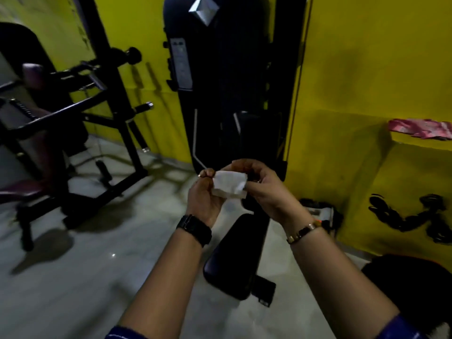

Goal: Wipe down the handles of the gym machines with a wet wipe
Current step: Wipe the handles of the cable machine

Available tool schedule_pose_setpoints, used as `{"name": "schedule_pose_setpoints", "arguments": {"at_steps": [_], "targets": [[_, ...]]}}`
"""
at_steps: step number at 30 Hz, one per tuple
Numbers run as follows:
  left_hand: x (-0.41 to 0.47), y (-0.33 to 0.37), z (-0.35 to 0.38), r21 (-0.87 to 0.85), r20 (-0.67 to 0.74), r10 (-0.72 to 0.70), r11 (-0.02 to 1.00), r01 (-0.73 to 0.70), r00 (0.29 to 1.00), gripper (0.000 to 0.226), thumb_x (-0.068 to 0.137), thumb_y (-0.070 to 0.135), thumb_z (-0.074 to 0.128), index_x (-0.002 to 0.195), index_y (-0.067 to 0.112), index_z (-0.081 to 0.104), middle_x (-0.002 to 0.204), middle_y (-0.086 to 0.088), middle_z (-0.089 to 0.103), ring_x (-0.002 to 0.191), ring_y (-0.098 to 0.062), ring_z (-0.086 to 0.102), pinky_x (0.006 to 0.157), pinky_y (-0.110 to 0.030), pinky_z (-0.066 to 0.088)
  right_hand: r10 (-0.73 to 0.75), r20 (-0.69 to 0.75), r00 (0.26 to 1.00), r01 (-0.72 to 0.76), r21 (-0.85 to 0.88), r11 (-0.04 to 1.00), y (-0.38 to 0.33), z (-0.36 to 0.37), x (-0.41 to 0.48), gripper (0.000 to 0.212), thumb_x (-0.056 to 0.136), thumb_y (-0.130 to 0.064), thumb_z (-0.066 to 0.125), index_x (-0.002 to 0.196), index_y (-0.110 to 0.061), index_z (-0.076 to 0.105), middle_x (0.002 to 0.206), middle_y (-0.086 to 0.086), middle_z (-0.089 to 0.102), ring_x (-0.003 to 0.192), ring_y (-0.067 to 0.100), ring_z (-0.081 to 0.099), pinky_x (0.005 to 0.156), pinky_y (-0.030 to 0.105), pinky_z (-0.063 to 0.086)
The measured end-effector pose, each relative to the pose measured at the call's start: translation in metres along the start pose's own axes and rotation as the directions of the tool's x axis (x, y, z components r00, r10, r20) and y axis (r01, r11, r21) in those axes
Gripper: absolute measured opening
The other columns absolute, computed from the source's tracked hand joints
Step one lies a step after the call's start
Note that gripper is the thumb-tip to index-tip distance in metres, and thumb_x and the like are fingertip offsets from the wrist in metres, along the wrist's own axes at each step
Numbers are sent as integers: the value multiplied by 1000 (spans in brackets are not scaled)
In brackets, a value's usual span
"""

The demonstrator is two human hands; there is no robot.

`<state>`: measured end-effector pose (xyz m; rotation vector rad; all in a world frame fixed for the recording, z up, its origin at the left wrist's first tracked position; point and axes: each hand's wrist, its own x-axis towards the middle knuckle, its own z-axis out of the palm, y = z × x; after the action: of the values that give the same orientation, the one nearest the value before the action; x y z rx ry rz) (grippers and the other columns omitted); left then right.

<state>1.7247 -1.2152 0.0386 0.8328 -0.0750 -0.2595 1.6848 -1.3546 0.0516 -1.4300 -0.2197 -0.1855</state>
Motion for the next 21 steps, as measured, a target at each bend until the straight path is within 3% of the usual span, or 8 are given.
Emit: {"name": "schedule_pose_setpoints", "arguments": {"at_steps": [2,4,7,9,11,14,18,21], "targets": [[-27,27,-24,-18,-34,23,1000,-23,999,38,98,-1,28,76,9,58,78,-10,71,76,-25,68,66,-33,58,-10,20,1000,10,-27,1000,4,41,-5,37,78,7,61,114,-1,63,115,13,67,107,23,65,90,32,53],[-54,56,-49,-45,-61,56,997,-59,997,35,99,1,28,83,10,58,82,-11,73,78,-24,69,70,-34,58,-1,55,999,2,-14,1000,6,85,-11,33,82,17,53,110,4,63,113,13,68,105,21,65,88,31,54],[-89,94,-85,-66,-120,88,993,-96,989,31,102,7,27,93,9,57,99,-16,70,88,-26,68,75,-37,59,-9,112,994,3,54,999,10,148,-18,34,84,19,49,91,-7,68,106,3,71,103,17,66,85,30,54],[-111,119,-107,-89,-143,119,987,-132,983,32,105,13,25,91,11,54,103,-19,70,91,-28,68,80,-43,57,-31,149,988,25,41,999,12,188,-23,37,83,21,48,82,-9,70,103,1,70,103,18,66,91,37,54],[-132,143,-128,-102,-165,138,982,-156,977,31,105,15,25,94,11,53,110,-23,67,96,-31,66,88,-47,51,-49,171,984,53,-16,998,13,224,-27,42,80,24,46,77,-9,72,100,-1,69,102,17,65,91,42,52],[-153,170,-159,-109,-212,147,979,-173,966,27,99,16,29,106,9,54,114,-25,65,103,-33,64,92,-45,49,-60,174,983,74,-80,994,13,265,-27,44,77,24,44,77,-9,75,102,-1,66,101,16,64,83,37,54],[-169,196,-189,-33,-280,165,983,-182,946,34,99,31,41,121,8,54,112,-18,67,97,-26,66,80,-34,57,-27,158,987,51,-145,988,16,304,-18,45,78,18,40,79,-11,75,105,6,64,83,13,58,58,16,45],[-170,207,-203,45,-302,192,981,-187,934,21,98,19,51,112,4,58,91,-13,72,78,-21,71,65,-30,60,59,170,984,-53,-35,998,22,326,-6,40,85,10,38,77,-6,73,89,8,71,65,11,53,53,16,40]]}}
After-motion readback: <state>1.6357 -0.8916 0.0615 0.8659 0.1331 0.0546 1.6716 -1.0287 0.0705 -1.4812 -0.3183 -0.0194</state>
